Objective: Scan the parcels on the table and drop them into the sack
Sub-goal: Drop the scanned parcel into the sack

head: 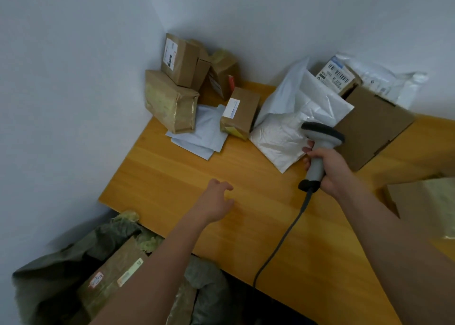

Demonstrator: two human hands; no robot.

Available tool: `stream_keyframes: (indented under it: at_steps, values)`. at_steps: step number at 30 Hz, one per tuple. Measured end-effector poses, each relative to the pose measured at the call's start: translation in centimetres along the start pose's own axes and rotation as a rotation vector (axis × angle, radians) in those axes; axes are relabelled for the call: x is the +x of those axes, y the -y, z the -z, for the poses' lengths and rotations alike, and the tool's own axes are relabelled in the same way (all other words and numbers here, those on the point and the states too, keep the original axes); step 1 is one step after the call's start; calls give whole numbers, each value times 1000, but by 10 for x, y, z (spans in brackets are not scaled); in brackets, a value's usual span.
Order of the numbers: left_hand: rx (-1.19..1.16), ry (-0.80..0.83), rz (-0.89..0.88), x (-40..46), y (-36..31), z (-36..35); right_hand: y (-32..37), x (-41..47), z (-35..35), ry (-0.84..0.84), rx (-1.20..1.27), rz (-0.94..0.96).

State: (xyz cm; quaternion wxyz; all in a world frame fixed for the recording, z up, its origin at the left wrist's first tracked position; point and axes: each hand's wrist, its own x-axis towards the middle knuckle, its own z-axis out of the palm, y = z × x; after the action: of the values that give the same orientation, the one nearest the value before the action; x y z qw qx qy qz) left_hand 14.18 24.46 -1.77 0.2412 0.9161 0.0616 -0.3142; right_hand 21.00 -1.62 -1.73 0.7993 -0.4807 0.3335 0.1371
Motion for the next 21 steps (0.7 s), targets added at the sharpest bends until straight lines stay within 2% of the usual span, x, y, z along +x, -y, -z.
stream_keyframes:
  at_steps: [4, 9, 14, 17, 21]
  values:
    - [122, -45, -145, 14, -25, -23, -10, -28, 18, -115, -235, 71]
    - [327, -174, -332, 63, -73, -55, -14, -63, 49, -108, -451, 67]
    - [425, -189, -261, 102, -90, -77, -4, -84, 74, -80, -487, 134]
    - [469, -289, -252, 94, -91, -81, -4, -91, 83, -117, -456, 142]
    - [440, -324, -215, 61, -84, -87, -11, -101, 80, -173, -383, 145]
